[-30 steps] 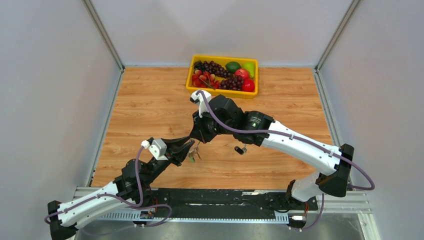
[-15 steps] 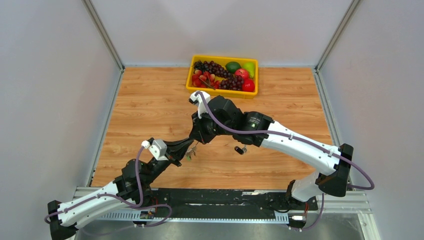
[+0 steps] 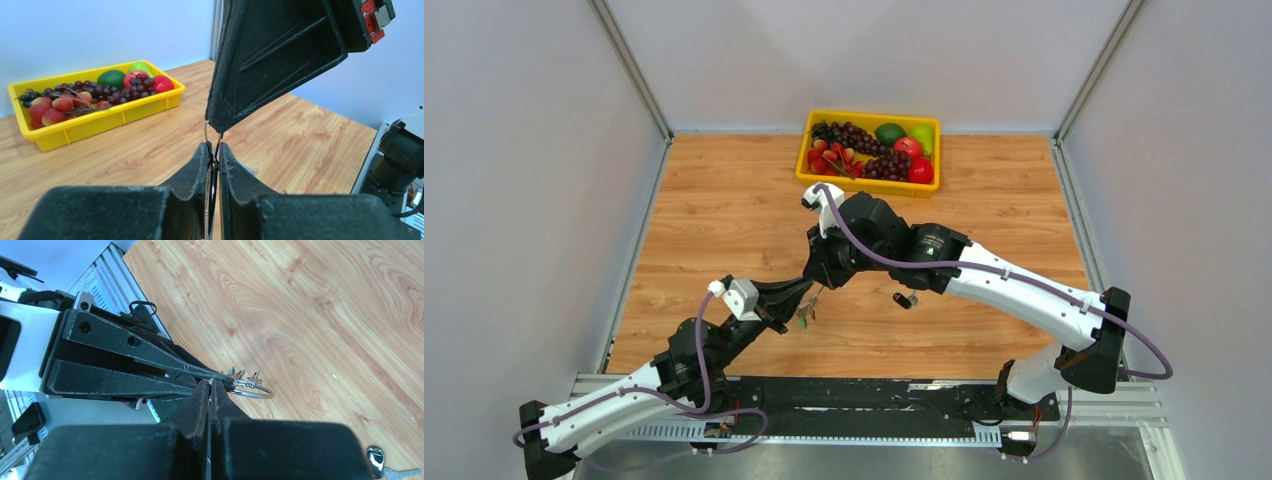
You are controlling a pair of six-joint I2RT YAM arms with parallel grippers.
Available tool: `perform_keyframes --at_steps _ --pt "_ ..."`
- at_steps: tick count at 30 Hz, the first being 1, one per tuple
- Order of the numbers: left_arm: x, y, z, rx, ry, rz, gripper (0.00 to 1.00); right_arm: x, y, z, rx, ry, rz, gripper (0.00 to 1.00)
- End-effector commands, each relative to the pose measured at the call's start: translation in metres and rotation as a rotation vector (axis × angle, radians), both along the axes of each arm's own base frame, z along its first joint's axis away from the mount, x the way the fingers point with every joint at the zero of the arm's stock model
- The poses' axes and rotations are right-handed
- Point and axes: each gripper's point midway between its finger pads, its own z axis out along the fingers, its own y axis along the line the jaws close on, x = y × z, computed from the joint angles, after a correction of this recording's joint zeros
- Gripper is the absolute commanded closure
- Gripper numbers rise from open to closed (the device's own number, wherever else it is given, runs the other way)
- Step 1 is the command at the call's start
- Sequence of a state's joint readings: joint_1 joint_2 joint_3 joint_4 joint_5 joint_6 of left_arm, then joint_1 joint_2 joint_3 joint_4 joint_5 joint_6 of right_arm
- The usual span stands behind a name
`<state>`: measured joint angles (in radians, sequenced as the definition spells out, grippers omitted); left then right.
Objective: Put the keys on the keyring
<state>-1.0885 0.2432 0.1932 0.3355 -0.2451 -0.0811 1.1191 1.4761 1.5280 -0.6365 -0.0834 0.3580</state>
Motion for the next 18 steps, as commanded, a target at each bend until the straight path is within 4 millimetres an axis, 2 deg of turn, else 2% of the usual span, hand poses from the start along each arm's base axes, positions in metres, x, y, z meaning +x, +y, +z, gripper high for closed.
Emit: perform_keyframes --at_steps 1,5,10,15,18 --pt "-0.0080 -0.0034 0.0200 -0.062 -0.034 -0.047 0.80 -0.0034 0.0146 0.0214 0.071 -0.007 0.018 1.00" --pt "-0.0075 -0.0014 0.0195 -0.061 -0.035 -0.040 0.76 -0.0035 0.0156 0.0216 0.070 -0.009 0.019 1.00" --pt "-0.0079 0.0003 0.0200 -0.063 -0.039 -0.037 0.75 -0.0049 0.0160 0.0232 0.072 -0.012 0.022 1.00" --pt "-0.0083 -0.0005 0.0187 -0.057 -0.037 -0.040 0.83 -0.0050 0.0157 0.0242 0.075 -0.014 0.019 1.00" --pt "-0.0079 -0.0006 0.0181 -0.054 -0.036 -0.040 0.83 -0.0047 0.0148 0.0259 0.077 -0.018 0.016 1.00"
